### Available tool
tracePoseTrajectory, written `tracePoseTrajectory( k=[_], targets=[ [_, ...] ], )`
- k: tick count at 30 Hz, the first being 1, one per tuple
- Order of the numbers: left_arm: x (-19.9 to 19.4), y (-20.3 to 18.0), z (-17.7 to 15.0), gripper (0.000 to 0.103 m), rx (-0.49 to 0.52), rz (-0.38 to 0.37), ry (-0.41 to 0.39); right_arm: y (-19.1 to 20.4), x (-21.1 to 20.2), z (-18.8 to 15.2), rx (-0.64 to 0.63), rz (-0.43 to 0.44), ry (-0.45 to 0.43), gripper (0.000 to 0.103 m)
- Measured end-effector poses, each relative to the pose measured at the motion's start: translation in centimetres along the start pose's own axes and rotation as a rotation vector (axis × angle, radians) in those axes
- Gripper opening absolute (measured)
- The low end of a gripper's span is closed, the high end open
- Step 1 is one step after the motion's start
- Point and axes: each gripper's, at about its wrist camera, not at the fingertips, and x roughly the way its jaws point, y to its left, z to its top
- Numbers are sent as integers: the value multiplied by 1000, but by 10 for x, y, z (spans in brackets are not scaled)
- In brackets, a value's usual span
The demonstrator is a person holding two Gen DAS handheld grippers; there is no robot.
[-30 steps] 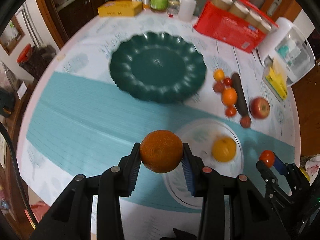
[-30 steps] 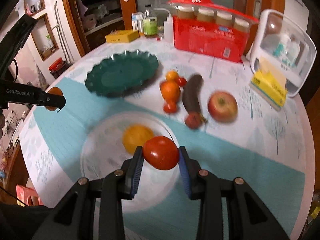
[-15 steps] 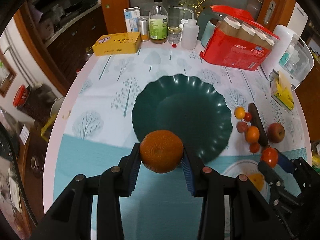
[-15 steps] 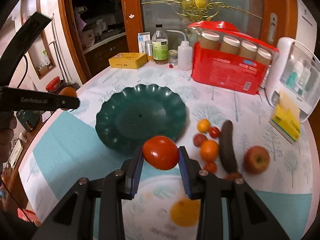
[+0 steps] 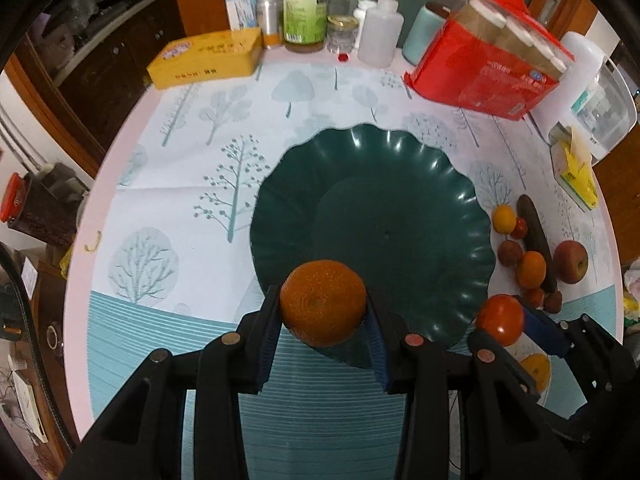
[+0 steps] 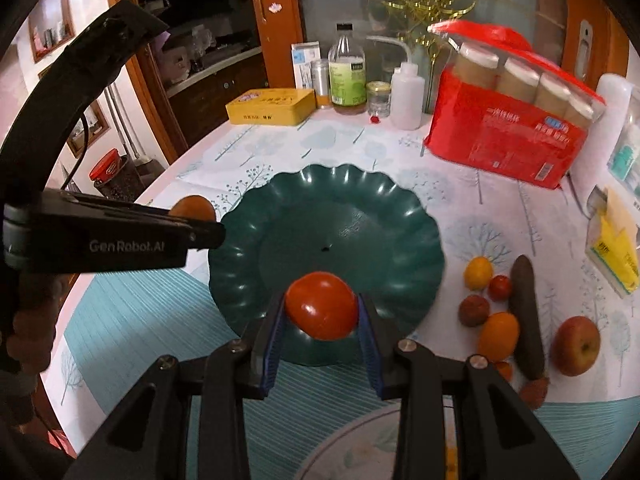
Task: Organize fruits
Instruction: 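Carry tangerine with left tool onto green plate and open while right releases tomato there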
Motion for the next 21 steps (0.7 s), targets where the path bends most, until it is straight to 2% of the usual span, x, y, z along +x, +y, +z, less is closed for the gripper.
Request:
tracePoseTrajectory(
  k=[8,14,16,18,21],
  targets=[
    [28,1,0,38,20,-20,38,-1,30,-6,48,8,64,35],
    [31,-3,1,39,37,-23,45,-2,33,-7,67,8,66,36],
    [29,-5,2,43,41,-22,38,-3,33,-7,67,0,69,39],
    [24,-7,2,48,47,-20,22,-5,32,-6,81,-2,62,45],
    [15,-9,0,51,56,-2,-3,-8,26,-7,102,-6,43,51]
  ],
)
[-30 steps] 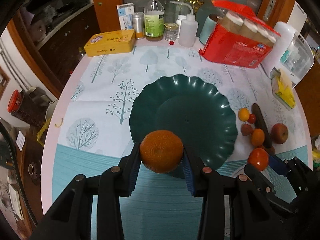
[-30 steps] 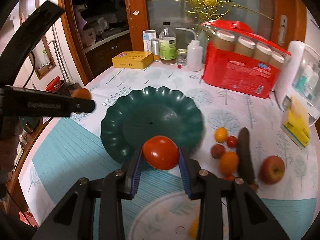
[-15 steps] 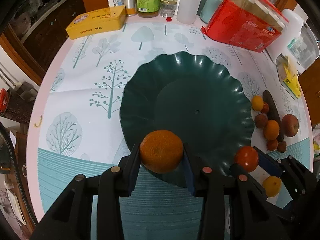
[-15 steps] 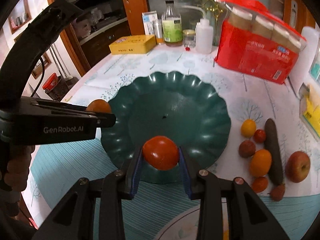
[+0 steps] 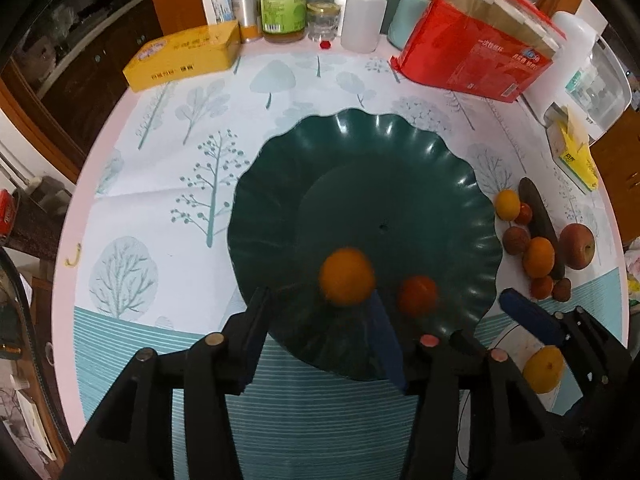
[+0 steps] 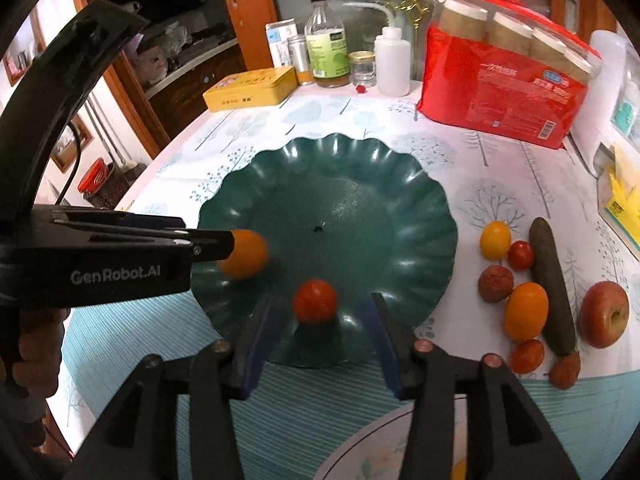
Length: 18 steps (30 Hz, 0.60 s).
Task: Organize fruits
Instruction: 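Carry tangerine with left tool onto green plate and open while right releases tomato there, then move left tool toward the yellow orange while right tool moves toward the red apple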
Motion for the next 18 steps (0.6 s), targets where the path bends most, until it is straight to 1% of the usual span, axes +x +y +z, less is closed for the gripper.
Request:
tracePoseTrajectory(
  k=[4,8,12,15,18],
  targets=[
    [-11,-2,-6,51,5,27,-9,-3,-13,-3,22,-12,-28,53],
    [-24,-5,-15,51,3,26,-24,-7,-27,-13,52,-22,-41,53],
    [-33,-12,-29,53,4,18,-29,-13,-40,-30,83,-36,-38,53],
    [-37,-20,-42,55,6,8,-17,-19,-49,-45,113,-46,-34,53],
    [-40,-29,-55,56,11,7,-9,-28,-56,-60,140,-55,-30,53]
  ],
)
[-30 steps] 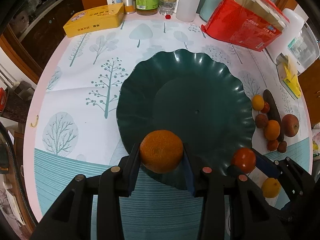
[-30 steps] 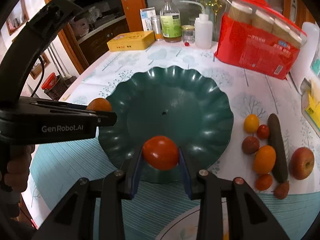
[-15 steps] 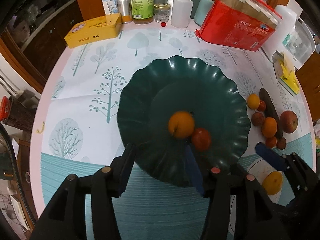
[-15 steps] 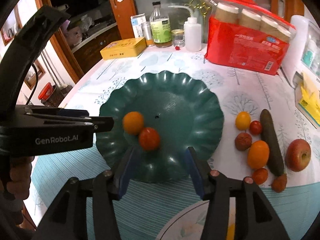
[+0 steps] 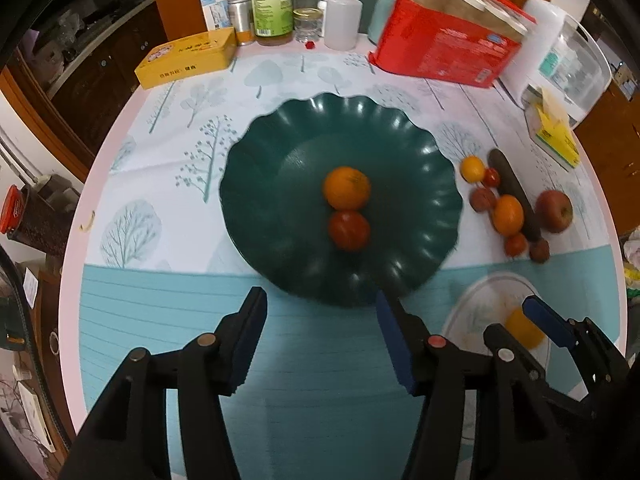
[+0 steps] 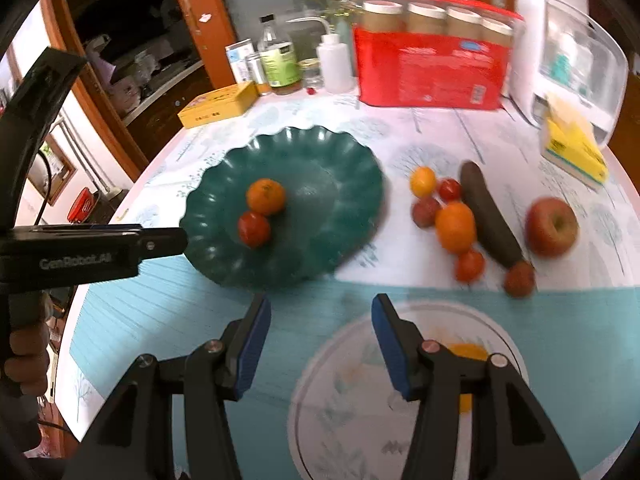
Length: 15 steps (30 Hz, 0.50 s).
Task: Organize fruits
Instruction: 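Move left tool toward the yellow orange while right tool moves toward the red apple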
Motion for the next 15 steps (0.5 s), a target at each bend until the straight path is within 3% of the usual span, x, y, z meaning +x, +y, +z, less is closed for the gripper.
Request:
tracePoseTrajectory(
  k=[15],
  targets=[
    [0,-61,-53,57,-94,-13,71,-98,-36,-33,121,-8,58,53]
  ],
)
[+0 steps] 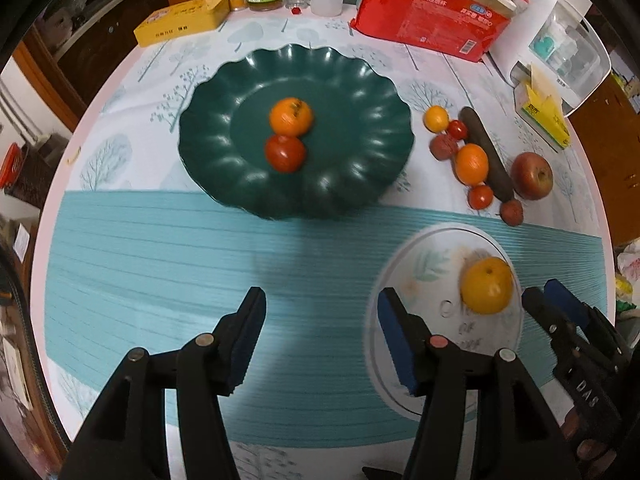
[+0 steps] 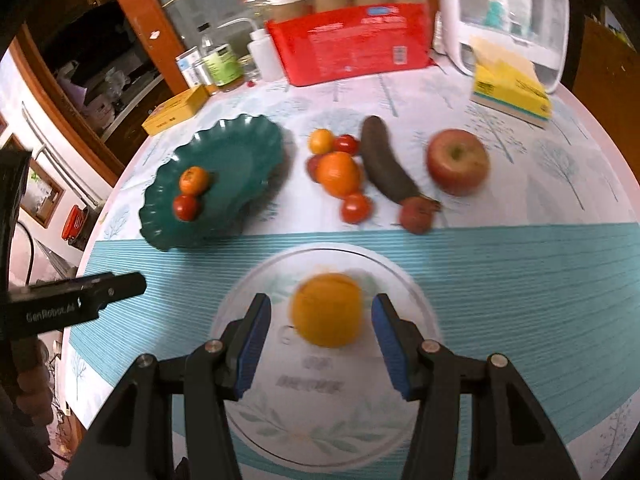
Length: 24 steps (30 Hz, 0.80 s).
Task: Organize fruits
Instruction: 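Move left tool toward the yellow orange while right tool moves toward the red apple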
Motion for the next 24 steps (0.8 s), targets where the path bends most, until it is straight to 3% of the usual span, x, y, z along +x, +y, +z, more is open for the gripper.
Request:
tracePoseTrajectory(
  k=[16,24],
  targets=[
    [8,-78,-17,70,-91,-10,-8,-104,-11,28,-16,12,51,54],
    [25,-104,-15,74,-129,-39,14,-133,-1,59,-66,37,39,61]
  ],
)
